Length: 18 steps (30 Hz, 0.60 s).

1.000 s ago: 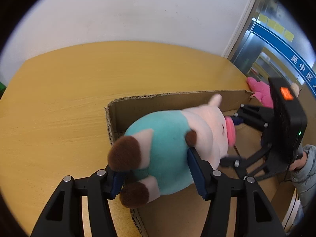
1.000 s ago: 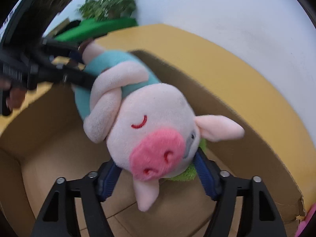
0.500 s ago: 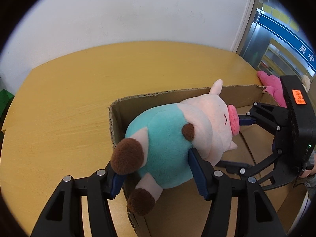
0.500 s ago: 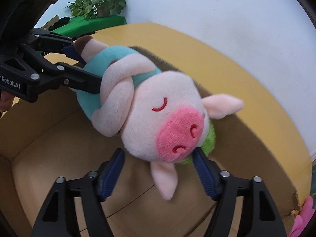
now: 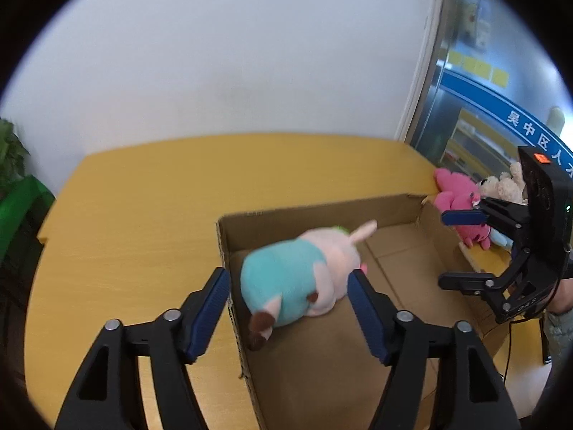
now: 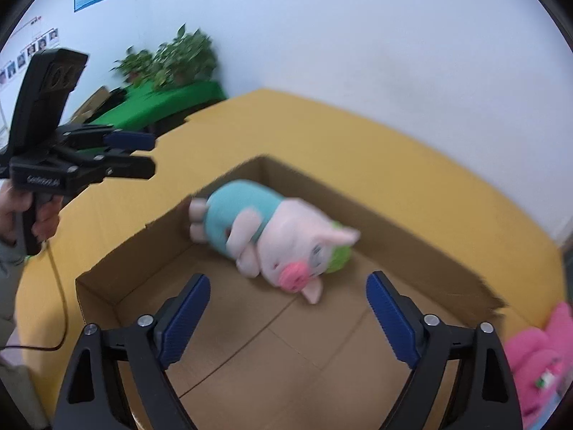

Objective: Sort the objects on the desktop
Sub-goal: 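Open both grippers to drop the pig plush into the box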

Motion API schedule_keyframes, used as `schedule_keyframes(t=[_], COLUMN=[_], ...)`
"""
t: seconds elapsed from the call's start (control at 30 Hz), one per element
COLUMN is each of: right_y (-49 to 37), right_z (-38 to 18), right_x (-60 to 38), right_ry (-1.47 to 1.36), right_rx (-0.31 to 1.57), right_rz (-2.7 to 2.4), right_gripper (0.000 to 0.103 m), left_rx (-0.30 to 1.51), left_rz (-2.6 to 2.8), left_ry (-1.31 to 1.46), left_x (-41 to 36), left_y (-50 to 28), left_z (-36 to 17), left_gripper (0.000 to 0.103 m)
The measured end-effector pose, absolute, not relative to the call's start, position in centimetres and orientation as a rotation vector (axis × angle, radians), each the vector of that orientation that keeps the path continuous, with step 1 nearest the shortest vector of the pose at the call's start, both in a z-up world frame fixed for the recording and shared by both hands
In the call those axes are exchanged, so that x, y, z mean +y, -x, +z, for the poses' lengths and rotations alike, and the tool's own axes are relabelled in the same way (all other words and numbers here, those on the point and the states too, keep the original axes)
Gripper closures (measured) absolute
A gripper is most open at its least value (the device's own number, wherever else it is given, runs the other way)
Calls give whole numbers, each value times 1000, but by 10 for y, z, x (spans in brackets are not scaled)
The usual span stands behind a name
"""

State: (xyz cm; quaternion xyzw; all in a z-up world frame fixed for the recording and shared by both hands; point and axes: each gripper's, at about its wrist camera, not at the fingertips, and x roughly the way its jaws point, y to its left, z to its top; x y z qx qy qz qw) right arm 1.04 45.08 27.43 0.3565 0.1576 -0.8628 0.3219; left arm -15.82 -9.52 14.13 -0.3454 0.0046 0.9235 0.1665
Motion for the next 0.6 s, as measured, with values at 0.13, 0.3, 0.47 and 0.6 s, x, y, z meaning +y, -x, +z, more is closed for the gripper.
schedule_keyframes(t=[0.13, 0.3, 0.47, 0.6], right_y=[-43, -78, -128, -181], right_z=[309, 334, 360, 387], right_x=[412, 391, 420, 443], right_ry=[-816, -788, -807, -722], right_rx=[360, 345, 283, 247], right_rz=[-2317, -2373, -2392, -2410], right_gripper=[0, 0, 0, 0], left_rx=[75, 73, 88, 123], left_rz=[2714, 2753, 2793, 2783], left_ry=[864, 829, 743, 597], left_x=[-77, -58, -44, -31], left_y=[118, 86, 41, -7], left_z=[165, 180, 194, 214], left_gripper=[24, 24, 24, 23])
